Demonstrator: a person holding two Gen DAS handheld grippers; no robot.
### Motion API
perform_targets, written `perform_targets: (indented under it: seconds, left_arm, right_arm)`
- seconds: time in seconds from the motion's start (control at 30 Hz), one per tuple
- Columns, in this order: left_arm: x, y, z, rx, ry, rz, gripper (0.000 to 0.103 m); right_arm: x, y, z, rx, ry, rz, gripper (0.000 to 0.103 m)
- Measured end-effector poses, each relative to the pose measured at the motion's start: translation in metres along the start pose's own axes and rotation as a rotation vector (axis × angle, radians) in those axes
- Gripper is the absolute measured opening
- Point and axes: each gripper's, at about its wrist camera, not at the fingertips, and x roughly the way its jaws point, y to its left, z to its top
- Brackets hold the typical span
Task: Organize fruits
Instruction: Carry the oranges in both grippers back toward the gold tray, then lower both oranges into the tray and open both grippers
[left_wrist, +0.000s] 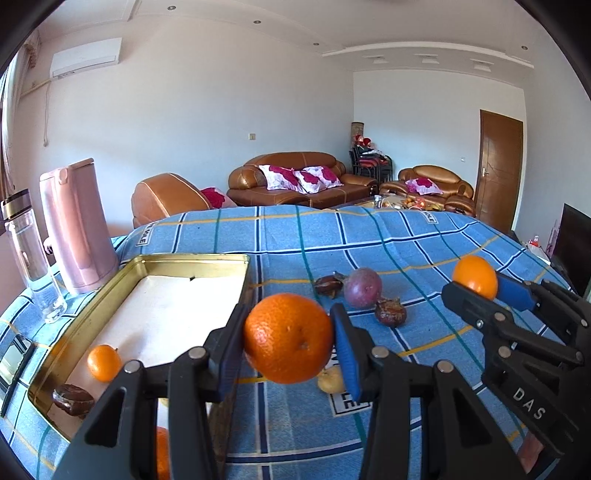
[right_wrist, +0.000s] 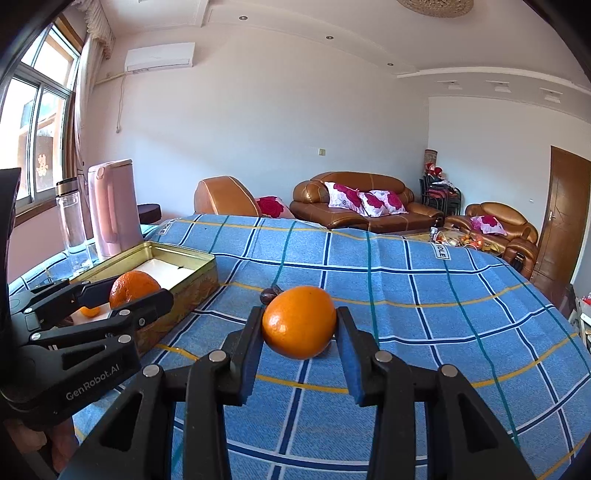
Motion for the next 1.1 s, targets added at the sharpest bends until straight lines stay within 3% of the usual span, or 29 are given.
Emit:
perform_targets:
  seconds: [0.43, 1.1]
  left_arm:
    - [-0.010, 0.051, -0.001, -0.051, -0.008, 0.074, 0.047]
    - [-0.020, 0.116, -0.007, -0.077, 0.014, 0.222, 0.047]
  right_arm:
    - [0.013, 0.054, 0.010, -0.054, 0.002, 0.085, 0.041]
    - [0.035, 0.106, 0.022, -0.110, 0.004, 0.175, 0.041]
